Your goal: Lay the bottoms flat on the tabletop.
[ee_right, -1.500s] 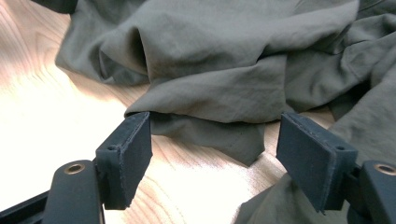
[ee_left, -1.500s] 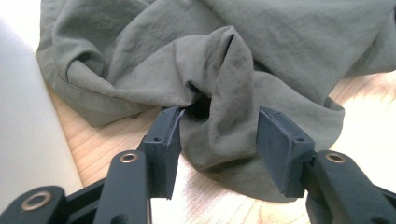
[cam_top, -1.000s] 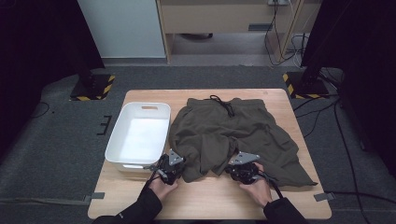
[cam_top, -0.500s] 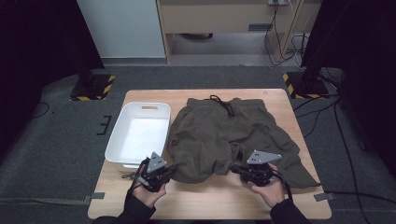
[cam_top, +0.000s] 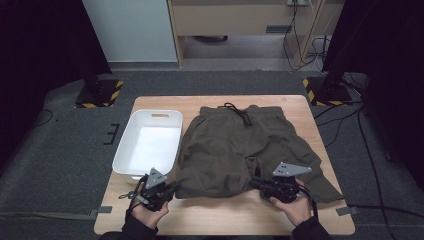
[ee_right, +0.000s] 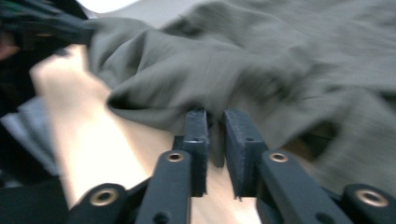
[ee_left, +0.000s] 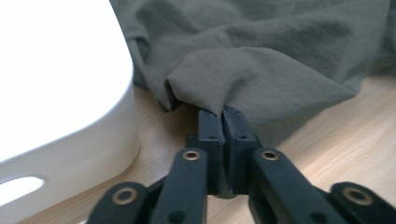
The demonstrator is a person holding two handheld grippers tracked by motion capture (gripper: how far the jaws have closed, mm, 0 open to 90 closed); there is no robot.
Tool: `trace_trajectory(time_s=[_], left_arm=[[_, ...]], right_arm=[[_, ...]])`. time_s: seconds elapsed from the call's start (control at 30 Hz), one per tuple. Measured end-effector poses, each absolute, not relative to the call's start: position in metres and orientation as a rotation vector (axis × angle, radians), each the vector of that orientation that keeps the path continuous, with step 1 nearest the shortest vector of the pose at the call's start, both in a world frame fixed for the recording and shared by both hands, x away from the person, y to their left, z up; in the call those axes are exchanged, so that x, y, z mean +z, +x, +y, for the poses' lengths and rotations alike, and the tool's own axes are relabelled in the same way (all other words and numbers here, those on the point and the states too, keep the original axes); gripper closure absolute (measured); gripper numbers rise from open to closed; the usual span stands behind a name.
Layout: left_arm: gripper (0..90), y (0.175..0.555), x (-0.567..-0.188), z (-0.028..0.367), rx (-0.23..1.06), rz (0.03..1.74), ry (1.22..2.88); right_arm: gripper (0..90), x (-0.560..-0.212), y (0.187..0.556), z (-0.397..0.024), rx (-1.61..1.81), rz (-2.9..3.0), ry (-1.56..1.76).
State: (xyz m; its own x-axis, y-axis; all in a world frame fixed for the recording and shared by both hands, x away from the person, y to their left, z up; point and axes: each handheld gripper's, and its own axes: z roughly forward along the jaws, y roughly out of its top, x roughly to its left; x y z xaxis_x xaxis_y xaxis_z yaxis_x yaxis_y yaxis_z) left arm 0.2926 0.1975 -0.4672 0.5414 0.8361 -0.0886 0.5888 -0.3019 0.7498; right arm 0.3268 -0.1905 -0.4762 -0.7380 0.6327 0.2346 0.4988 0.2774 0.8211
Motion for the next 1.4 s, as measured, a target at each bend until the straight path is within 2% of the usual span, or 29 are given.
trace_trajectory(time_s=[0.03,0.17,0.33,0.4,0.63,0.9,1.07,1.2,1.4], left_arm=[[80.8,0.294,-0.468,0.197,0.416,1.151,2.017],[75.8,0.295,-0.468,0.199,0.422,1.144,1.994],[68.3,0.290,-0.463,0.197,0.452,1.094,1.965],[65.1,0.290,-0.464,0.195,0.460,1.080,1.962],[62.5,0.301,-0.473,0.184,0.470,1.030,1.992],[62.4,0.324,-0.490,0.161,0.610,0.982,2.098],[63.8,0.333,-0.499,0.157,0.634,1.006,2.163],[61.9,0.333,-0.508,0.154,0.628,0.988,2.242],[54.5,0.325,-0.515,0.150,0.681,0.901,2.308]], right_arm=[[67.1,-0.478,0.329,-0.190,1.425,2.375,1.068],[60.9,-0.477,0.330,-0.188,1.403,2.341,1.029],[47.1,-0.470,0.322,-0.181,1.445,2.274,0.949],[44.6,-0.466,0.320,-0.182,1.456,2.242,0.946],[32.8,-0.471,0.323,-0.174,1.450,2.237,0.925],[34.4,-0.502,0.360,-0.159,1.192,2.270,0.943],[34.6,-0.514,0.378,-0.159,1.105,2.252,0.967],[33.1,-0.521,0.381,-0.155,1.047,2.271,0.962],[29.4,-0.514,0.370,-0.162,1.127,2.240,0.977]])
